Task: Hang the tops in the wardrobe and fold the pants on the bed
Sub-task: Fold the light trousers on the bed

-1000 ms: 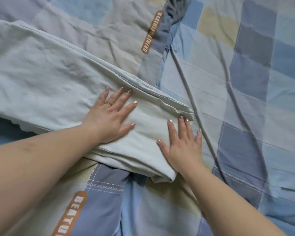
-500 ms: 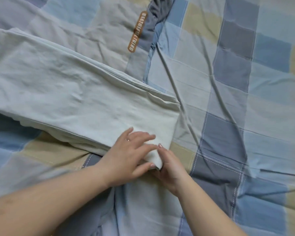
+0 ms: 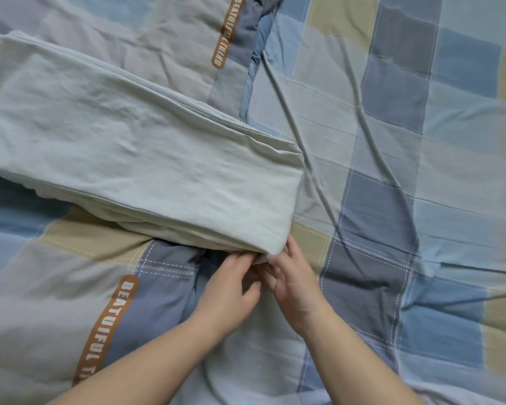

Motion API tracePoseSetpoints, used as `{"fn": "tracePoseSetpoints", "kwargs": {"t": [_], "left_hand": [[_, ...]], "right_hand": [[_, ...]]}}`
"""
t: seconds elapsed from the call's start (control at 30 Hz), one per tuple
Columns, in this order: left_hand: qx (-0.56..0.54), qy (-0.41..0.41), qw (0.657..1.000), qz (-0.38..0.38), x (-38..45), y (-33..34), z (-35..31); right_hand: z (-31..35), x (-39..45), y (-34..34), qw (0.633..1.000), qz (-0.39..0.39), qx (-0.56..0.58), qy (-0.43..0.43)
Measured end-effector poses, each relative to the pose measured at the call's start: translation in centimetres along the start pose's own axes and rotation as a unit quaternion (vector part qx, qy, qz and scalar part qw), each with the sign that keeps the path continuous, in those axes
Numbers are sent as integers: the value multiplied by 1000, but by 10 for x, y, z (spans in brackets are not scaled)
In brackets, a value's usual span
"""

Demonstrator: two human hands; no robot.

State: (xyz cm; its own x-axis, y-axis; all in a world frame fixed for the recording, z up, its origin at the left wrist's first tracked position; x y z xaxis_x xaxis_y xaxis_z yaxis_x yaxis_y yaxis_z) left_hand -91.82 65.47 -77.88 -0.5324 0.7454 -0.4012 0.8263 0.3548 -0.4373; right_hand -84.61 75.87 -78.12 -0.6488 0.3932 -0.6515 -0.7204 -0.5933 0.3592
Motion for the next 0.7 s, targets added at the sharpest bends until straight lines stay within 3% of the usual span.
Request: {"fn": "tracePoseSetpoints", "kwargs": {"t": [0.1,0.2,0.27,0.4,0.53,0.6,0.7], "left_hand": [[-70,-44,996,18,7,-7,3],[-143,-61,986,63,10,-17,7],[-173,-57,981,72,10,-23,4],[-216,-92,972,-2,10,-23,1],[-250,-125,954,-107,5,-22,-15],[-190,-70,971,-128,0,-30,-21],[-44,107,988,-104,0,-51,-33]], "right_hand": [[-7,-8,8,998,-18,-42,-48],[-12,-2,17,981,-134,-122,-71],[-14,5,24,951,-208,-217,-76],[-15,13,25,913,-268,-295,-85],[-23,2,11,921,-219,-312,-84],[-25,-2,8,934,-191,-289,-85],[-22,-1,7,973,-138,-172,-71]]}}
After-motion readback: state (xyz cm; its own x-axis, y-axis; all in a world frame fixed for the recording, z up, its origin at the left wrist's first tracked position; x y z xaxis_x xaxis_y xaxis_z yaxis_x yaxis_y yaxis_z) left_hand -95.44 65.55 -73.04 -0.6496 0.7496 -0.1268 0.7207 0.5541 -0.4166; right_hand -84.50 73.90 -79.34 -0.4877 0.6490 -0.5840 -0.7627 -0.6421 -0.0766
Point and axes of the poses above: each hand's wrist, its own x-axis towards the middle knuckle, its own y-axis out of the palm, z = x × y, the point moved 1 cm from there along x, towards the middle knuckle, and after that the axes turned 6 degrees about -x, right-handed, at the moved point
